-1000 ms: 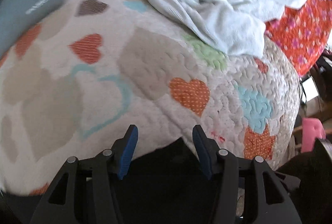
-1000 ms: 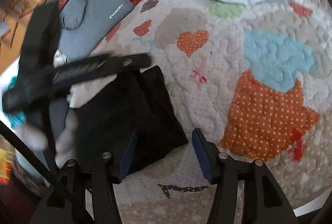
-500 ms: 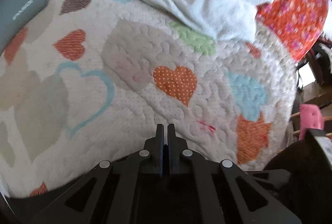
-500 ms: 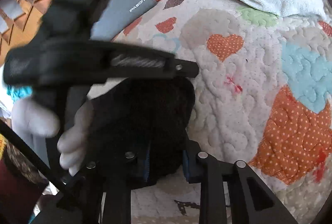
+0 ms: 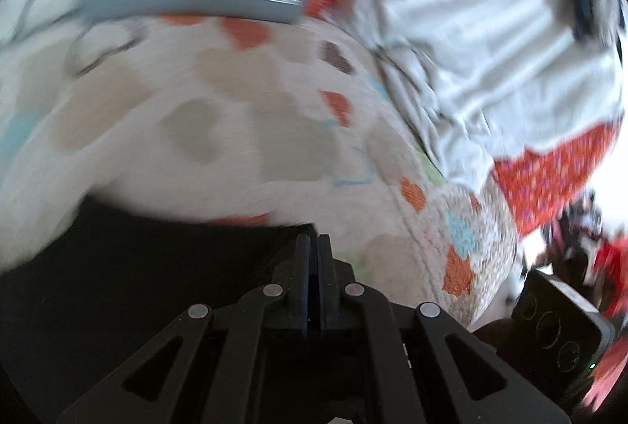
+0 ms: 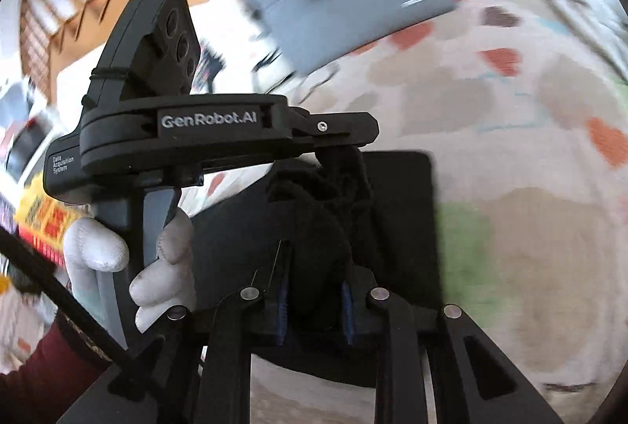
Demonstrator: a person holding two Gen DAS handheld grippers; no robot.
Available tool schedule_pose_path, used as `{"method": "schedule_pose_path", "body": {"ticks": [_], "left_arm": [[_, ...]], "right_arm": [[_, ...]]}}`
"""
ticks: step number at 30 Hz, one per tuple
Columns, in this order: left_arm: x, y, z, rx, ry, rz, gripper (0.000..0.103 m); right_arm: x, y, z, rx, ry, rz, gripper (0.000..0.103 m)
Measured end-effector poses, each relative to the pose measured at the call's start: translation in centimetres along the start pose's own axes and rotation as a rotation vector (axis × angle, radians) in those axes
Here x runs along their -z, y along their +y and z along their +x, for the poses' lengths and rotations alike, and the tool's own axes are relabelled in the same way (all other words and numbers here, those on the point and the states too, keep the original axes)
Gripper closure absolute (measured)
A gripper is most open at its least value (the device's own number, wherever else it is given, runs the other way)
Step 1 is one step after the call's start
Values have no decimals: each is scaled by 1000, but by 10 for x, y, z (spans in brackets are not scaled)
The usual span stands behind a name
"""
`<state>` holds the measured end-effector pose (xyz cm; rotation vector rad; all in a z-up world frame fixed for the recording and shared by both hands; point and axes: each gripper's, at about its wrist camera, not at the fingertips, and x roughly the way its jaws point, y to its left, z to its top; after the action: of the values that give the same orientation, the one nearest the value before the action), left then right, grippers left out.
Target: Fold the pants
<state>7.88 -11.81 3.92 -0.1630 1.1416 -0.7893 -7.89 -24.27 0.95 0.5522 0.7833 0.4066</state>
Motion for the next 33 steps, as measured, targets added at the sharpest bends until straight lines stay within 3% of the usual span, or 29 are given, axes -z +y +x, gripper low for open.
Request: {"method": "schedule_pose_path", "body": {"ticks": [3, 5, 7, 8, 12, 17, 19, 22, 25, 27, 31, 33], "left_arm": [[17, 41, -18, -12, -40, -110, 100], [27, 64, -30, -24, -72, -184, 100], [39, 85, -46, -17, -124, -269, 100], [44, 92, -53, -6, -152, -301, 100], [67, 117, -82, 35, -272, -432, 79], [86, 129, -96, 27, -311, -464, 78], [91, 124, -96, 27, -295, -450, 78], [100, 106, -93, 36, -272, -421, 78], [112, 91, -87, 46, -255, -405, 78], [119, 84, -80, 52, -228, -395, 78], [129, 82, -66, -62, -153, -384, 78], [132, 89, -71, -53, -165, -404, 78]], "right_arm": [[4, 19, 31, -39, 84, -51, 79], [7, 24, 53, -30, 132, -74, 73], [12, 27, 72, -16, 186, -96, 51], [15, 28, 75, -11, 190, -108, 48], [13, 34, 70, -24, 191, -173, 35], [-1, 26, 32, -133, 140, -104, 35], [-17, 17, 16, -105, 93, -71, 36], [-49, 7, 23, -47, 104, -11, 52], [-71, 2, 48, -119, 173, 65, 56], [-77, 14, 67, -123, 249, 63, 60], [-61, 17, 116, -139, 399, 104, 60], [-54, 12, 132, -194, 394, 143, 56]]}}
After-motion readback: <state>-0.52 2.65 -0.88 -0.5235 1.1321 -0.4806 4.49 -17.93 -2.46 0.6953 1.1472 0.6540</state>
